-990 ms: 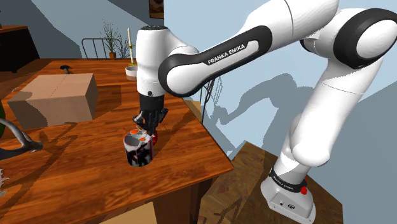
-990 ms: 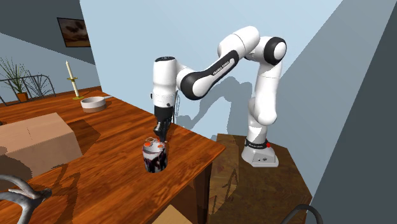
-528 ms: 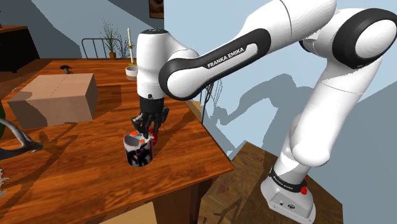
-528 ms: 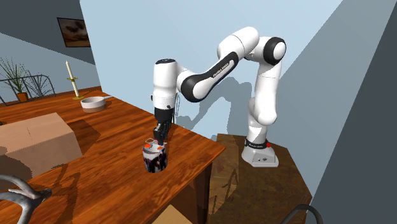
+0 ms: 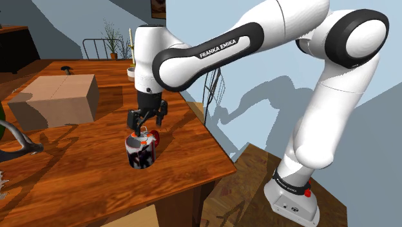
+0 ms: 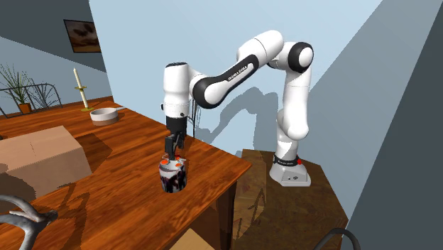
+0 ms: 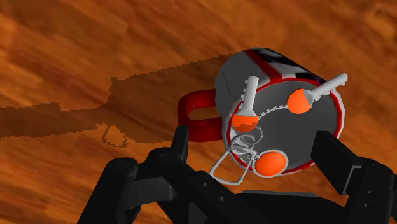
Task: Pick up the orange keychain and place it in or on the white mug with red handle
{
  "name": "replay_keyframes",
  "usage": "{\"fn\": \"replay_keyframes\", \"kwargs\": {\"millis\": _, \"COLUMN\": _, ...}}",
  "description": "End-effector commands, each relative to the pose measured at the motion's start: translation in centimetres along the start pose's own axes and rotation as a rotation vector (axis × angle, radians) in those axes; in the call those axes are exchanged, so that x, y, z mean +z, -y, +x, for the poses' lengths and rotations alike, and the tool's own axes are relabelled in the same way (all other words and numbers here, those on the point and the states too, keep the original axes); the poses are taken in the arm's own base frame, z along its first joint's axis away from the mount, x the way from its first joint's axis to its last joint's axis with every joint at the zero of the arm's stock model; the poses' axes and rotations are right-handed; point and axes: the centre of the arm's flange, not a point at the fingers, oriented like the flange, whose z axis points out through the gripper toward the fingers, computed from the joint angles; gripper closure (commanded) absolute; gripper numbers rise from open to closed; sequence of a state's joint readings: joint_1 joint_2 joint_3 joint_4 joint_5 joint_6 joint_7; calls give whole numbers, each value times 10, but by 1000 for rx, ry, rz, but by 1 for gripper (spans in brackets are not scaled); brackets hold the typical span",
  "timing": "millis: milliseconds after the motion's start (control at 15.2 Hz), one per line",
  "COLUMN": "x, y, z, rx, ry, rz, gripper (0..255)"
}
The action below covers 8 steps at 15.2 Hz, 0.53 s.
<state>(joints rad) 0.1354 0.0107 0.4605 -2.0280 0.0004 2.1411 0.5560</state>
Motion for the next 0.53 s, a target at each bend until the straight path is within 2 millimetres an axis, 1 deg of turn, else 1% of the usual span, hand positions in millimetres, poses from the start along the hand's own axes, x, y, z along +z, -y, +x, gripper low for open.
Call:
{"fn": "replay_keyframes", "kwargs": {"millis": 0, "x": 10, "y": 0, "z": 0, "rx": -1, "ry": 0, "rz": 1, "gripper": 0}}
{"fn": "replay_keyframes", "kwargs": {"millis": 132, "x": 18, "y": 0, "z": 0, "rx": -1, "ry": 0, "rz": 1, "gripper": 0}}
{"fn": "replay_keyframes", "kwargs": {"millis": 462, "x": 18, "y": 0, "z": 0, "rx": -1, "ry": 0, "rz": 1, "gripper": 0}}
